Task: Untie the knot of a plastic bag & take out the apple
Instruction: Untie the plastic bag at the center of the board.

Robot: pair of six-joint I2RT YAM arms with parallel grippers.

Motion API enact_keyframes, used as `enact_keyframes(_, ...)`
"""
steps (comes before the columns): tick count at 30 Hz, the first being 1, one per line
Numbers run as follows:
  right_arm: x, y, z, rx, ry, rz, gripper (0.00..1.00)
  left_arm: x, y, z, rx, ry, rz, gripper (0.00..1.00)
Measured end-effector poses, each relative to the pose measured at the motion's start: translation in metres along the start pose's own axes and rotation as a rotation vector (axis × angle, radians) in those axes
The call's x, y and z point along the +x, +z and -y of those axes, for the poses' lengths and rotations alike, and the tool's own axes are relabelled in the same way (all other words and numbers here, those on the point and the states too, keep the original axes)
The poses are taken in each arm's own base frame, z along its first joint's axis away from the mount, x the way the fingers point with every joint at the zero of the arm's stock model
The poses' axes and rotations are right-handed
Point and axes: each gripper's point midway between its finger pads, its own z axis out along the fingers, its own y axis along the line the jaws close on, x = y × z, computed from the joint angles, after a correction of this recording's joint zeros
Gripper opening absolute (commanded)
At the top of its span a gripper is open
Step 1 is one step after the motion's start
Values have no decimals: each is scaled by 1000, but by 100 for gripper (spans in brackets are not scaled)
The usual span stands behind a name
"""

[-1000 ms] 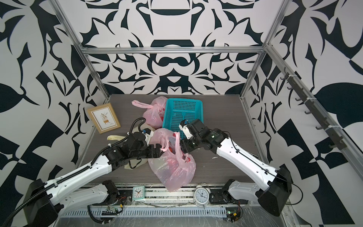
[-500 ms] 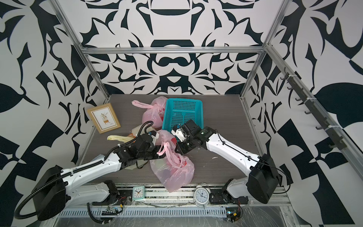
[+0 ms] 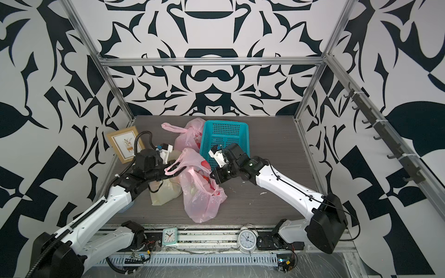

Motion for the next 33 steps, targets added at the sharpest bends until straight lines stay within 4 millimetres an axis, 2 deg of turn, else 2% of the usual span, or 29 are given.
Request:
enact_keyframes(3, -9, 12, -7, -3, -12, 20, 2, -20, -7, -9, 9, 10, 19, 0)
enact_keyframes(9, -15, 59, -31, -9, -73, -2, 1, -28, 11, -31, -26, 27, -43, 0)
enact_keyframes(11, -16, 71, -34, 1, -88, 2, 1, -34, 13, -32, -30, 45, -42, 0)
enact_keyframes(13, -20, 74, -31, 28, -94, 20, 1, -41, 13, -31, -30, 64, -34, 0)
enact_keyframes(16, -30, 67, -20, 85, -91, 67, 1, -40, 11, -29, -24, 83, -36, 0)
enact_keyframes(18, -40, 53, -13, 117, -83, 110, 1, -35, 8, -31, -28, 84, -41, 0)
enact_keyframes(24, -60, 7, 18, 257, -78, 214, 0, 1, -16, -34, -57, 79, -64, 0)
enact_keyframes(27, -63, -9, 38, 332, -68, 241, 0, 13, -31, -32, -78, 88, -65, 0)
enact_keyframes(33, -58, -25, 81, 451, -29, 238, 0, 26, -48, -28, -92, 104, -82, 0)
